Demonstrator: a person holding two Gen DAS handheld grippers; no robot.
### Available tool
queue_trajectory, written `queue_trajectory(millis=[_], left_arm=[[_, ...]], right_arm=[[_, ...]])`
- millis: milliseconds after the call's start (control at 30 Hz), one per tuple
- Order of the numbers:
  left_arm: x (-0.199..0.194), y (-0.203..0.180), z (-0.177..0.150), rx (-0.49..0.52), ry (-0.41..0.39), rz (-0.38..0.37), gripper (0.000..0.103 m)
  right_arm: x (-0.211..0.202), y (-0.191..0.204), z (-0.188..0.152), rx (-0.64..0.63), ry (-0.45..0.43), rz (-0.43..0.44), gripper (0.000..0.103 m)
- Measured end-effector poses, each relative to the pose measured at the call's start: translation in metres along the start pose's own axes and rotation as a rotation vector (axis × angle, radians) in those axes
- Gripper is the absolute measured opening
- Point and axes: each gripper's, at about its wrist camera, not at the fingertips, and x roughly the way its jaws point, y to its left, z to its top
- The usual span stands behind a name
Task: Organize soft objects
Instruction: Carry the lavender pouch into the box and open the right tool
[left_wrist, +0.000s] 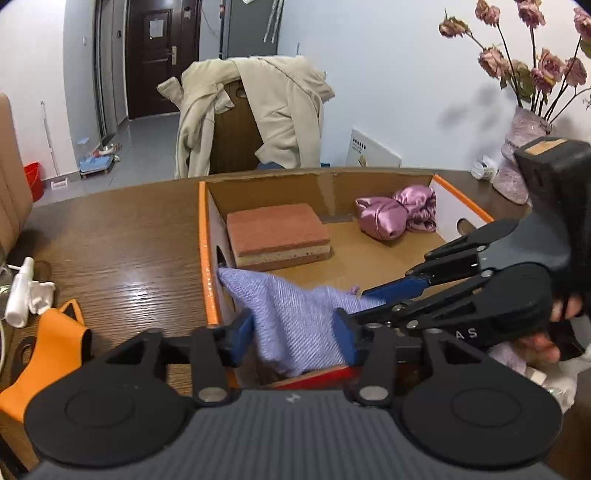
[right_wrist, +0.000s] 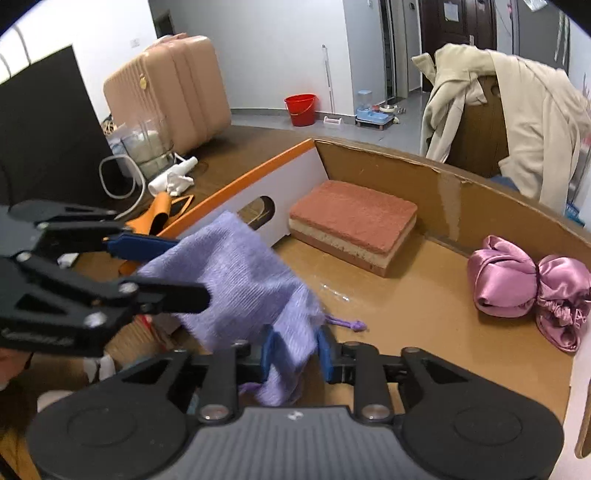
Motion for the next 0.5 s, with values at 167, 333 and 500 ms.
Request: queue_trajectory(millis=[167, 333, 500], left_arm=[[-0.027, -0.006, 0.004, 0.014, -0.050, 0.032, 0.070], [-0.071, -0.020, 0.006, 0.041, -0.111, 0.074, 0.074], [-0.126, -0.032, -0.020, 0.020, -0.240, 0.113, 0.087]], right_arm=[[-0.028, 0.012, 0.001, -0.032, -0.041, -0.012, 0.035], [-0.094, 0.024, -0.002, -0.054, -0.161, -0.086, 0.056], [-0.185, 0.035, -0.037, -0.021, -0.369, -0.179, 0.082]])
